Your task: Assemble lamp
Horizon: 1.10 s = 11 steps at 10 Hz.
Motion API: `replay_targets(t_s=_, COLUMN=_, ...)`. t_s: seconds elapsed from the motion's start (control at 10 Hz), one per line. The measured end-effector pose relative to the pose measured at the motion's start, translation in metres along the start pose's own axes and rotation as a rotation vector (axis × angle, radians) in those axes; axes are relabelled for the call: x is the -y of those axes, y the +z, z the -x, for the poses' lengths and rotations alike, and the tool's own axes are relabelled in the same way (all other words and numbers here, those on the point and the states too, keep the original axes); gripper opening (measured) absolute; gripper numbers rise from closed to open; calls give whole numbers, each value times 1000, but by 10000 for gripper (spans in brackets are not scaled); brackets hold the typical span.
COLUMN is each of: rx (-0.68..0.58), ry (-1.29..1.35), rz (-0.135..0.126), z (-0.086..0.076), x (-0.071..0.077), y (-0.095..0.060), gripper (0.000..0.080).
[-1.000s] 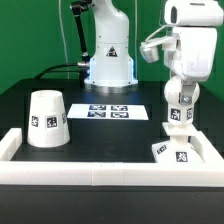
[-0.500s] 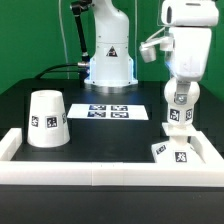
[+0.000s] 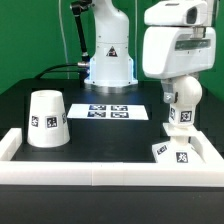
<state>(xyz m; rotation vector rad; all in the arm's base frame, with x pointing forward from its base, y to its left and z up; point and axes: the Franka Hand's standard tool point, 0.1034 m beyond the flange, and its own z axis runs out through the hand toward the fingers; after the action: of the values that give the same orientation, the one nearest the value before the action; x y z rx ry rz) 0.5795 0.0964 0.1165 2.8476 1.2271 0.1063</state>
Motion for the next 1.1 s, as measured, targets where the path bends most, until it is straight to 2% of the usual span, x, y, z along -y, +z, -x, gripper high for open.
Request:
replay_targets(t_s=0.6, rx=-1, ry=402, rz=0, z=0, x=-1, y=0, gripper=578)
replay_targets(t_s=1.1, rx=18, ry=968, rz=2, z=3, x=3, y=0, gripper=579)
